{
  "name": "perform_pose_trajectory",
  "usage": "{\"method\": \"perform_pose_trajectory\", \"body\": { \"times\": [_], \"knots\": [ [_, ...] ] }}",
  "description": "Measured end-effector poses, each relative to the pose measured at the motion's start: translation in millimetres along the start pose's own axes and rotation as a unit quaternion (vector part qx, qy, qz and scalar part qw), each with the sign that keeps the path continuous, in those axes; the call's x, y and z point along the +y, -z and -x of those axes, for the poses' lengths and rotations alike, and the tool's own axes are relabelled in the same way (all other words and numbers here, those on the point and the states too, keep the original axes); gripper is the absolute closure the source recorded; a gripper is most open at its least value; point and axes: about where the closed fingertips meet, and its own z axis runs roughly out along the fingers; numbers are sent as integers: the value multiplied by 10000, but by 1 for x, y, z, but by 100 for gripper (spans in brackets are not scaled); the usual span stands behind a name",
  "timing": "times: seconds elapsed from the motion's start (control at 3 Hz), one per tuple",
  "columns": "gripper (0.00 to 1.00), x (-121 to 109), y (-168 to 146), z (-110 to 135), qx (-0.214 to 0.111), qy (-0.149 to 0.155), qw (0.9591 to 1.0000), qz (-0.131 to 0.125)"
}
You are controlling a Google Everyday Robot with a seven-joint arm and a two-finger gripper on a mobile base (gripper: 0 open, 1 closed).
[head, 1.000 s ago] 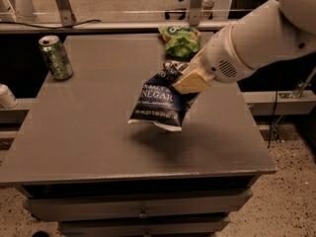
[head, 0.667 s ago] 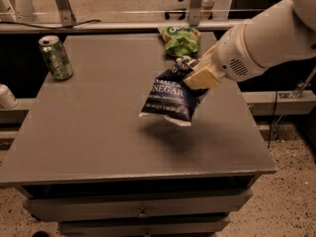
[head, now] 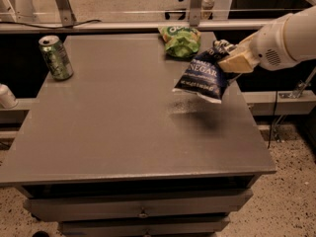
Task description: Move blue chip bag near green rice chip bag
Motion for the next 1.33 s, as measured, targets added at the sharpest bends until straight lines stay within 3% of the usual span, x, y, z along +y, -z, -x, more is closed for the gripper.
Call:
{"method": "perform_pose_trajectory", "body": {
  "times": [0.33, 1.0, 1.33],
  "knots": [
    [100, -47, -10, -15, -136, -216, 9992, -319],
    [100, -118, -52, -44, -245, -575, 9947, -819],
    [100, -139, -75, -55, -266, -776, 9909, -1063]
  ]
}}
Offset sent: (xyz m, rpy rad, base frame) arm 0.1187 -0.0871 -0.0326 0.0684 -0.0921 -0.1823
